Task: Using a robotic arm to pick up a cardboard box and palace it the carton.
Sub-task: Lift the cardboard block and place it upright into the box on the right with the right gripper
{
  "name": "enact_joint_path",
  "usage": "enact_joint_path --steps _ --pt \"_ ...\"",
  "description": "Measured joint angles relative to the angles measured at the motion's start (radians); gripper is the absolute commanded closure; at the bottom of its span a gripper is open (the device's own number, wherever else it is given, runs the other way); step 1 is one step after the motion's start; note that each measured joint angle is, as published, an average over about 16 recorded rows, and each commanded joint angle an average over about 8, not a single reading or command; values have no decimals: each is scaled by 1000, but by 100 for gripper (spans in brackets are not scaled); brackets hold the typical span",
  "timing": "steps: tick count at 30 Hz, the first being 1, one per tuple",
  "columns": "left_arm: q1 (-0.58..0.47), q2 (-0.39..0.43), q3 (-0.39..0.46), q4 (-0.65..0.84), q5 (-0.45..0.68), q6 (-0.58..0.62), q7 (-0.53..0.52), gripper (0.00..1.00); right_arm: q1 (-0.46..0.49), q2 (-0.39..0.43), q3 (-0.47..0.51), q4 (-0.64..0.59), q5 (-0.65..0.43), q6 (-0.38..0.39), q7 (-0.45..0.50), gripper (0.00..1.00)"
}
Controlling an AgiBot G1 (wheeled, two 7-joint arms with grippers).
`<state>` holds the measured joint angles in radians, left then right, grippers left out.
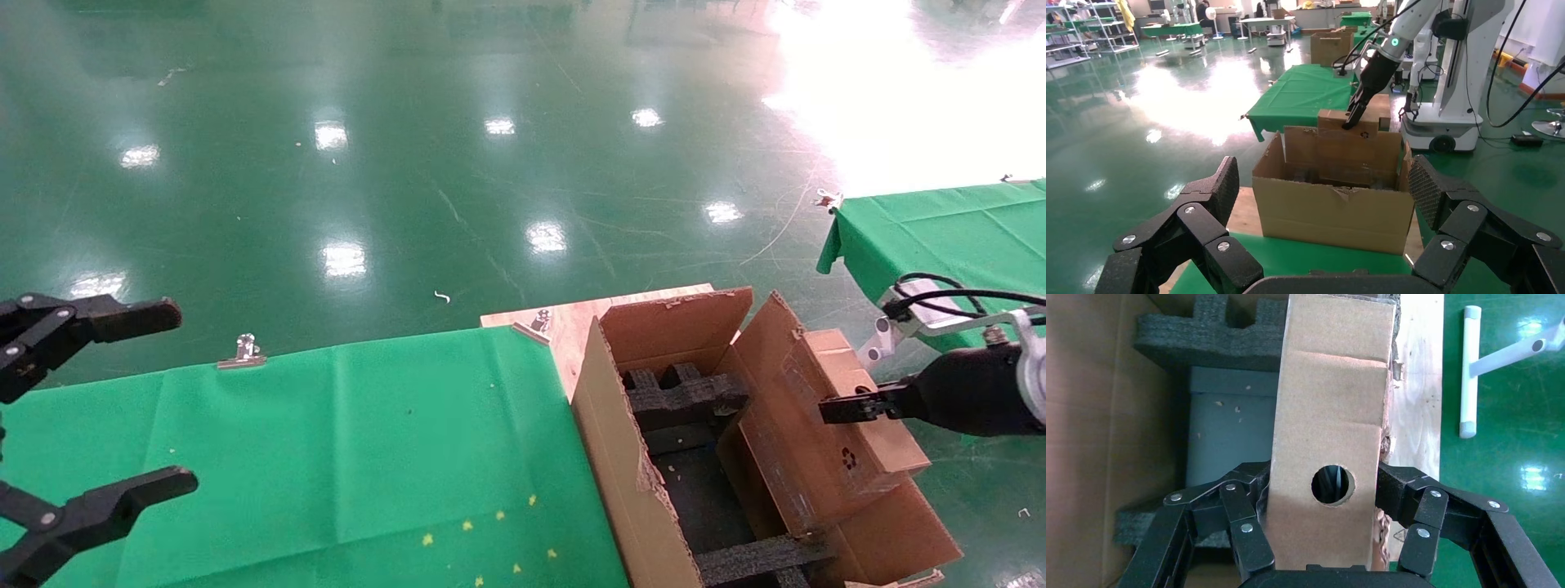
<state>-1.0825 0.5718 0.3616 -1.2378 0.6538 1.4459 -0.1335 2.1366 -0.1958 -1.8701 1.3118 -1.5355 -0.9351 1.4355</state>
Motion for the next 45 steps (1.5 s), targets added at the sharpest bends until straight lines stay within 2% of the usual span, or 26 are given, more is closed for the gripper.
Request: enact_joint_path --steps 22,45 --pt "0 0 0 0 0 0 0 0 -150 -108 -69 -80 -18 163 84 100" --pt "0 0 0 0 0 0 0 0 -343 -308 -91 -316 113 245 9 100"
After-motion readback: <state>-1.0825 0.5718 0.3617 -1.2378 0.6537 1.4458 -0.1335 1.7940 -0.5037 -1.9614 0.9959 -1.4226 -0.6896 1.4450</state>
